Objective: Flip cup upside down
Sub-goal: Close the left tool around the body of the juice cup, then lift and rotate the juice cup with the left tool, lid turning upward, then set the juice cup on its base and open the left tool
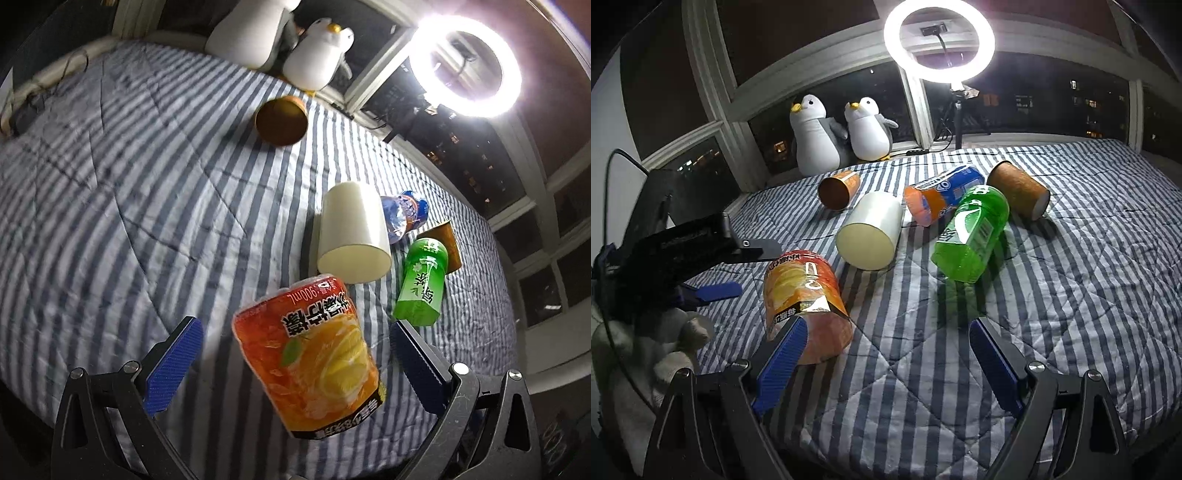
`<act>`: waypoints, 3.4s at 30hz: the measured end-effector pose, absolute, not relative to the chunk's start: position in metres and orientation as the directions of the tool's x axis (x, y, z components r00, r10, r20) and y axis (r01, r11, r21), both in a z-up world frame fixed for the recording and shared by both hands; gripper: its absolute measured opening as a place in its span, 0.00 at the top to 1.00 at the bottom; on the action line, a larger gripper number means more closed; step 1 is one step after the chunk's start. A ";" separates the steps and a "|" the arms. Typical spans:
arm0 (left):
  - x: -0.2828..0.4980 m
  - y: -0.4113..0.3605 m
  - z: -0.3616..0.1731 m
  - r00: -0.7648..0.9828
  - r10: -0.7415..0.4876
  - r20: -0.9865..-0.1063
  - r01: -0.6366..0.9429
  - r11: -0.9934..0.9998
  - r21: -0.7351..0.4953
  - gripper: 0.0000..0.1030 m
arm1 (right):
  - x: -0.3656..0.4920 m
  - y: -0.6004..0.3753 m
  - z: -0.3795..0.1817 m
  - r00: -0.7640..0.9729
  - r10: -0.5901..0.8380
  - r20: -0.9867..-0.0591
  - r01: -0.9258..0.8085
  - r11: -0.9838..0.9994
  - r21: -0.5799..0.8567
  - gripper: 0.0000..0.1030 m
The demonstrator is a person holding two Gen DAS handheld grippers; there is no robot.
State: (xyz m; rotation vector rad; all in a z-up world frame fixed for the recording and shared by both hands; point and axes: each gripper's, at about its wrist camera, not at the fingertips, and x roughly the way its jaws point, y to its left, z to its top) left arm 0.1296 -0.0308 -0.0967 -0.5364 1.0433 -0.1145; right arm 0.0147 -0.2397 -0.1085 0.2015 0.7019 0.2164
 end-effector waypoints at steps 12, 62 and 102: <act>0.156 -0.045 -0.128 0.426 -0.412 -0.805 -0.208 0.822 -0.530 0.04 | 0.007 -0.250 -0.109 0.770 0.219 -0.599 -0.084 0.966 0.244 0.16; 0.069 -0.058 -0.111 0.784 -0.178 -0.595 0.202 0.979 -0.027 0.13 | 0.000 -0.221 -0.103 0.764 0.239 -0.599 -0.109 0.963 0.246 0.15; -0.067 0.015 -0.019 0.881 -0.048 -0.471 0.041 0.999 -0.025 0.01 | -0.066 -0.158 -0.068 0.879 0.187 -0.438 -0.156 0.982 0.105 0.06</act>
